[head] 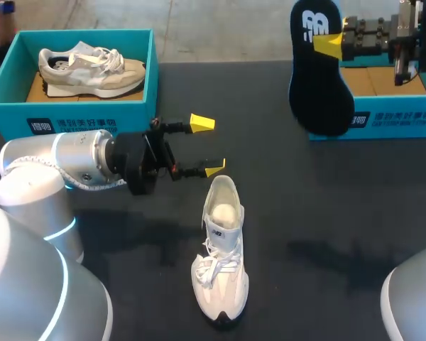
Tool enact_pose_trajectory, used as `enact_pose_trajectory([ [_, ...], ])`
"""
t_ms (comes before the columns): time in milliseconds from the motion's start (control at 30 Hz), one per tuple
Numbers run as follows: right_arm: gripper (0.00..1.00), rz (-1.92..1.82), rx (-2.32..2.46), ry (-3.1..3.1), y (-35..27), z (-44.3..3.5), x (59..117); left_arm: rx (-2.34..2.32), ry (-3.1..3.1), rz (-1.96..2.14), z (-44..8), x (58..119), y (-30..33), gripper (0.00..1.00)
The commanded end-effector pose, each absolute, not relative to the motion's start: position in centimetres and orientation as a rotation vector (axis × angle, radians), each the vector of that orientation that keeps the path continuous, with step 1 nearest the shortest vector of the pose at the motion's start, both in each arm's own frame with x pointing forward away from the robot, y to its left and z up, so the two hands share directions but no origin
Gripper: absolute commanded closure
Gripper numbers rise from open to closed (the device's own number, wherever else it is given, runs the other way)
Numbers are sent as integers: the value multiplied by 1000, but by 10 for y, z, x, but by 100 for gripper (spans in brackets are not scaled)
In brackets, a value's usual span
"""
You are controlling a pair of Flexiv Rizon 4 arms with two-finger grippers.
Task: Take the shoe out of the shoebox, open the shoe tongue, remove and reinsert the insole, then place the shoe into the shoebox
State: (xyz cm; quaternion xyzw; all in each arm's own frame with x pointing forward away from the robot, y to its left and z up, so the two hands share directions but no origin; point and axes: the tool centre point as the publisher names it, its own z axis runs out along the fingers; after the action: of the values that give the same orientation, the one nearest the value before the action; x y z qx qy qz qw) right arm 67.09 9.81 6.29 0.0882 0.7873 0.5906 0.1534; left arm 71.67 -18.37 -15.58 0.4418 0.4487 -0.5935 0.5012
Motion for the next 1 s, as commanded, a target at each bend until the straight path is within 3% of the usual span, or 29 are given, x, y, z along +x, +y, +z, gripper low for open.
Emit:
enact_pose_trajectory([
  [33,100,1637,179,2270,101,58,670,1065,1085,-1432,-156,716,-185,0],
  [133,100,1509,-106,2268,109,48,673,1065,1085,-1432,-156,716,-185,0],
  [367,100,1598,-463,1995,111,24,674,1065,1085,-1432,-156,716,-185,0],
  [1000,100,1587,-556,1959,116,20,673,1065,1085,-1432,-156,716,-185,0],
])
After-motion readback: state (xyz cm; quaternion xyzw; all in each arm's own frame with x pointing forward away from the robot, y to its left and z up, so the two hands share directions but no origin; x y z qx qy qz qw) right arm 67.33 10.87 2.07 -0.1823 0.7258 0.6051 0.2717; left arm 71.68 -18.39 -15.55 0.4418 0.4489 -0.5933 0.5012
